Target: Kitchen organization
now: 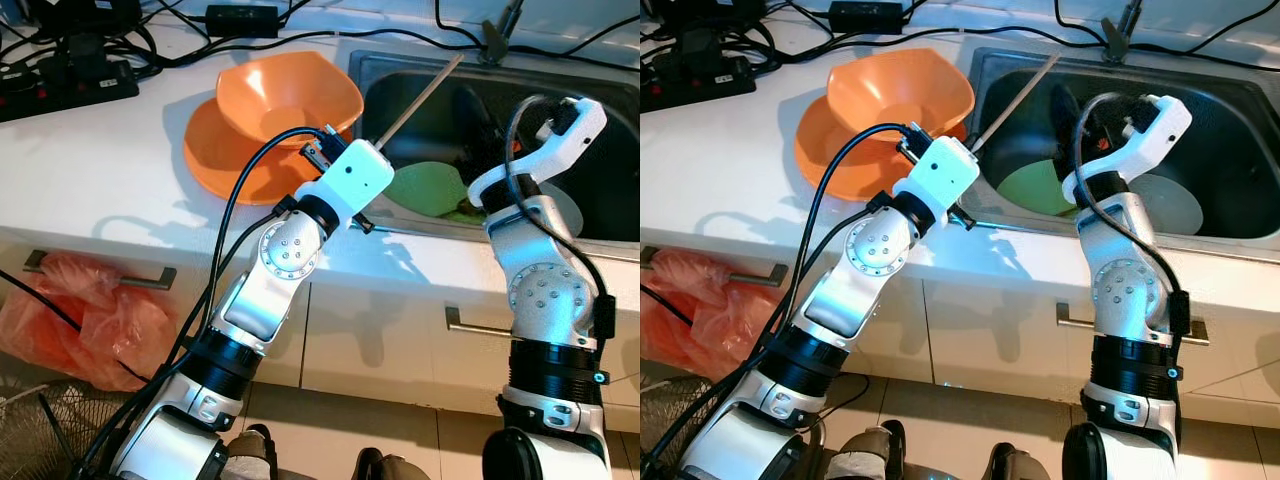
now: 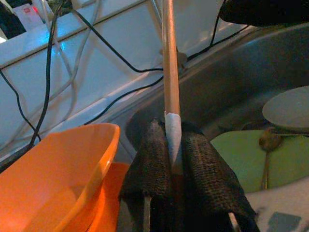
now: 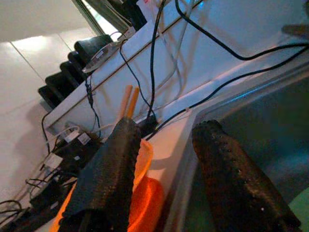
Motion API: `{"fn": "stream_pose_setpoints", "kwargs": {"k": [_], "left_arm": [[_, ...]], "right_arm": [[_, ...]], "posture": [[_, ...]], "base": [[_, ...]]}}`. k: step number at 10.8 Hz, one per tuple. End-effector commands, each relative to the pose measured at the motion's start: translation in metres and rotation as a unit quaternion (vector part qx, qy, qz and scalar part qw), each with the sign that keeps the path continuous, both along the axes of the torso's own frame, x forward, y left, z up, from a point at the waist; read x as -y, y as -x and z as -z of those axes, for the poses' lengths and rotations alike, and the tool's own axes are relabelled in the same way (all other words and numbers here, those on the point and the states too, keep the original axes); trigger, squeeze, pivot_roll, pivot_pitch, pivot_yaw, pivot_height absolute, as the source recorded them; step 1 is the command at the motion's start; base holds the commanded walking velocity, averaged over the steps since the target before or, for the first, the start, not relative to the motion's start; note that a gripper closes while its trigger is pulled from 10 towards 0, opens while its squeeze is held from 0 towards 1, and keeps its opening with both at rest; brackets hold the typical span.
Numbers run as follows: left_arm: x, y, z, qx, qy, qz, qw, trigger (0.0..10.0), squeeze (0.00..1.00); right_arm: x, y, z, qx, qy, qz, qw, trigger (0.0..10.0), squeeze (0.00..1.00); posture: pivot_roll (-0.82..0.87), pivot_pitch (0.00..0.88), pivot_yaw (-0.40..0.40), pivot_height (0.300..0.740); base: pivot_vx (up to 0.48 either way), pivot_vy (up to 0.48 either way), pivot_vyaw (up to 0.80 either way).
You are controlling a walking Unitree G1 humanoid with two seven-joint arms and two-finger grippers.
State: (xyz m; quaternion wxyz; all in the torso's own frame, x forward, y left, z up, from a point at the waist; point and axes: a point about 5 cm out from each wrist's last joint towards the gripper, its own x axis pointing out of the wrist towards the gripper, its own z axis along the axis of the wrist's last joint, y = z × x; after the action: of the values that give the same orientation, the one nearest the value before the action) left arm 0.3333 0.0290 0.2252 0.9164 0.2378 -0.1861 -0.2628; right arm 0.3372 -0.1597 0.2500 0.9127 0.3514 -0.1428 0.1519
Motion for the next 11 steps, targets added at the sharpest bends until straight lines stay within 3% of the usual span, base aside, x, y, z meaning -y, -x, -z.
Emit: {"fn": "stream_pose_setpoints", "kwargs": {"k": [1,4,11], "left_arm": [[0.0033,0.0015,0.0084,-0.014,-0.011,0.002,1.000,10.0,0.00],[0.0055,0.0023,0.0117,-0.020,-0.019,0.008,1.000,10.0,0.00],[0.0121,0.0076,0.0079,-0.008,-0.018,0.029,0.999,10.0,0.00]], "right_arm": [[-0.0014,0.0033,-0.0118,0.019,-0.018,-0.012,1.000,10.0,0.00],[-0.0053,0.0066,-0.0177,0.026,-0.041,-0.038,0.998,10.0,0.00],[-0.0114,0.0051,-0.0114,0.011,-0.044,-0.052,0.998,10.0,0.00]], "posture": [[0.19,0.158,-0.024,0.740],[0.18,0.153,-0.023,0.740],[0.20,0.148,-0.026,0.740]], "base": [[0.000,0.000,0.00],[0.000,0.000,0.00],[0.000,0.000,0.00]]}}
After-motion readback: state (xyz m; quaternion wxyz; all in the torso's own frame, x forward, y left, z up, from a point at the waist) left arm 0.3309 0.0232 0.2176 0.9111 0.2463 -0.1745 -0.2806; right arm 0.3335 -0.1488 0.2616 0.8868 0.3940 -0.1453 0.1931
